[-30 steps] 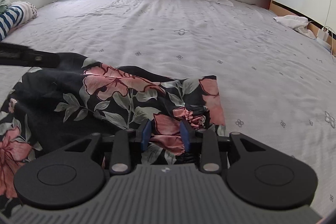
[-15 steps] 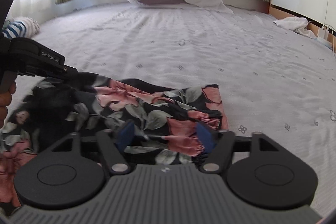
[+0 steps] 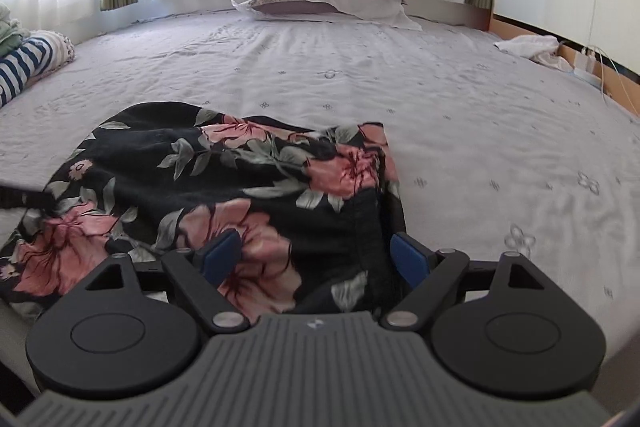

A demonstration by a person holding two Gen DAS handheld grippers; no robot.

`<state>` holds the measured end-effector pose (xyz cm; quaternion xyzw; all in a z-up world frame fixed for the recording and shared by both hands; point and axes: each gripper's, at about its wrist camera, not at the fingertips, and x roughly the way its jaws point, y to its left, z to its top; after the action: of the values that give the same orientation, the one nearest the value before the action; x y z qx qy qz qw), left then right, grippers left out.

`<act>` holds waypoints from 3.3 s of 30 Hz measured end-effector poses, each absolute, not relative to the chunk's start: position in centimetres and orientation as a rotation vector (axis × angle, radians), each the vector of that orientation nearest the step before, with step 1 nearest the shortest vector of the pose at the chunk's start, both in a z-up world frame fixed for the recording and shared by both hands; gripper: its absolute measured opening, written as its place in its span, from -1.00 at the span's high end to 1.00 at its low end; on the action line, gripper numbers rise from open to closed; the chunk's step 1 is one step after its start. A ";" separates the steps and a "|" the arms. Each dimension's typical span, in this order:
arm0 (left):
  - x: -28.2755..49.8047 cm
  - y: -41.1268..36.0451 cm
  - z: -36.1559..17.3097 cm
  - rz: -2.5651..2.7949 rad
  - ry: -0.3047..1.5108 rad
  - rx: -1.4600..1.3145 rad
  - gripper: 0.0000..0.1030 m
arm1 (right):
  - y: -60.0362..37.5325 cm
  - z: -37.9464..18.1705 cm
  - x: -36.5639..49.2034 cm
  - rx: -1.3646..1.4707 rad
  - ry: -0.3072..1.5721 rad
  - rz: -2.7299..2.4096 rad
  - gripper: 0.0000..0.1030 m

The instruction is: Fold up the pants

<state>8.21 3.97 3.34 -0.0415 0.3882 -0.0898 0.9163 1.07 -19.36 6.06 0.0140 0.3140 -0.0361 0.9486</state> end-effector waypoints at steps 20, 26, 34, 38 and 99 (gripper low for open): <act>2.2 6.0 3.5 -0.176 0.838 -0.189 0.24 | -19.2 5.5 -2.6 0.007 0.572 -0.190 -0.93; 2.2 5.7 3.4 -0.173 0.842 -0.180 0.19 | -21.9 3.0 -1.5 0.109 0.672 -0.231 -1.00; 5.4 6.7 6.7 -0.182 0.772 -0.226 -0.06 | -24.4 6.4 -0.4 0.208 0.642 -0.071 -1.00; 9.3 6.5 7.8 -0.206 0.732 -0.240 -0.30 | -26.4 7.5 3.1 0.217 0.657 -0.043 -1.00; 22.4 -0.4 4.2 0.008 0.648 -0.003 0.02 | -23.3 6.9 16.2 0.015 0.538 0.147 -0.54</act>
<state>22.38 -0.43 4.23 -0.0015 0.3185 0.0038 0.9479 16.21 -23.29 6.89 0.0073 0.2655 0.0725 0.9613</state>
